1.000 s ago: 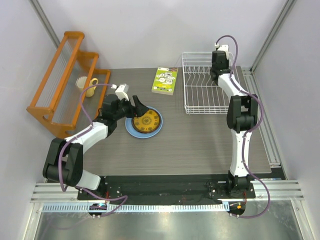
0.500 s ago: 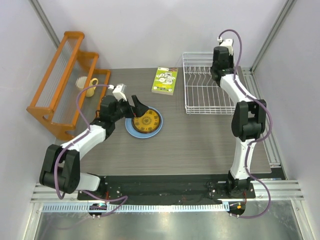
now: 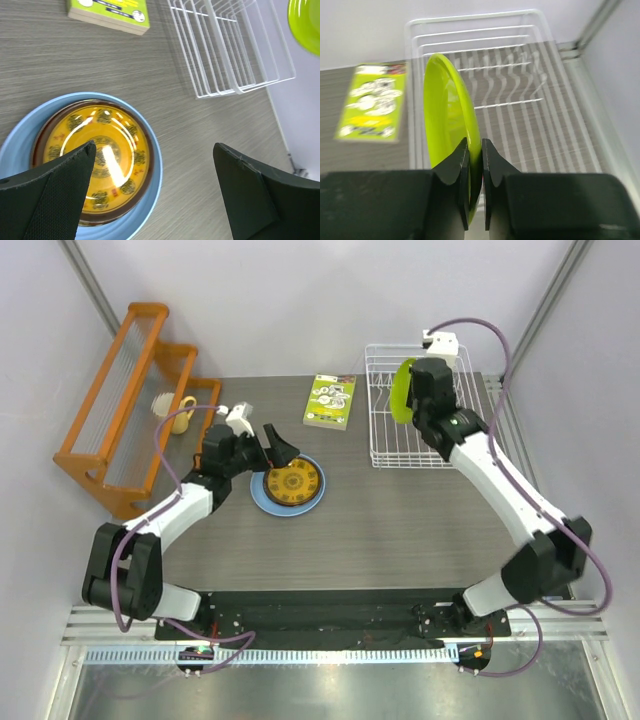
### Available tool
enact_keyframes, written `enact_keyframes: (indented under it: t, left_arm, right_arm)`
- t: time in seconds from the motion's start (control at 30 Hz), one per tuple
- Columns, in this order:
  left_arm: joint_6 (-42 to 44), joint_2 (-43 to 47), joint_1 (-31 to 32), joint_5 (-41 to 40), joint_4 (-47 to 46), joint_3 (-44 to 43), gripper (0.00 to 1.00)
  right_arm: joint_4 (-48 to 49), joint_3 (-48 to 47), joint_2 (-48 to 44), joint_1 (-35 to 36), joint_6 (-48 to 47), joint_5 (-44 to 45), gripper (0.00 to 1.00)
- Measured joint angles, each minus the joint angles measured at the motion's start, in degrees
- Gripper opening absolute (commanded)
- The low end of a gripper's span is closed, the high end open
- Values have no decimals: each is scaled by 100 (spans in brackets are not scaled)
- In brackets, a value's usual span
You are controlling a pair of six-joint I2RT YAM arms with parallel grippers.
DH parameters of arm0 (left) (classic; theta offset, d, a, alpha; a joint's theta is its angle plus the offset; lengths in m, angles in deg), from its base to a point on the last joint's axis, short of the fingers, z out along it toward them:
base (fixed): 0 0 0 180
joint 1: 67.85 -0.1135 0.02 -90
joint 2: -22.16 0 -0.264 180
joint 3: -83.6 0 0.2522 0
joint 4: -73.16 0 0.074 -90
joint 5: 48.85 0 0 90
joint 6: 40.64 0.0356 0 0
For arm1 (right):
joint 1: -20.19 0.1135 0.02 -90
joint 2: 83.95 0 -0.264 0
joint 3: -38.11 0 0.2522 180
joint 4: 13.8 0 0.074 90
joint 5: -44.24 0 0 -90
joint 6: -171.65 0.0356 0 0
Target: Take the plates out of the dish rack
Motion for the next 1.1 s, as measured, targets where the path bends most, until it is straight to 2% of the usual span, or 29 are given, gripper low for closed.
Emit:
enact_keyframes:
  t: [0.13,0.3,0.6,0.93,1.07,1.1]
  left_arm:
    - [-313,-179,0,273,-424,17,97]
    - [-796,-476,44,566,-1198,179,94]
    - [-1449,-809,293,761,-2352,439,92]
    - [-1683,-938,426,761,-3003,540,84]
    - [-1764,-1095,450,761,-3154,614,70]
    - [-1790,-1126,452,761,-3171,627,56]
  right_arm:
    - [-221,671,-946,96,831,-824,12]
    - [-177,1403,-1412,168,1541,-1727,12]
    - [483,2636,-1451,411,2640,-3246,12]
    - [1764,3270,-1445,590,3464,-4072,12]
    - [2173,3432,-1362,614,3729,-4319,12]
    - [2256,3462,-1338,619,3768,-4358,12]
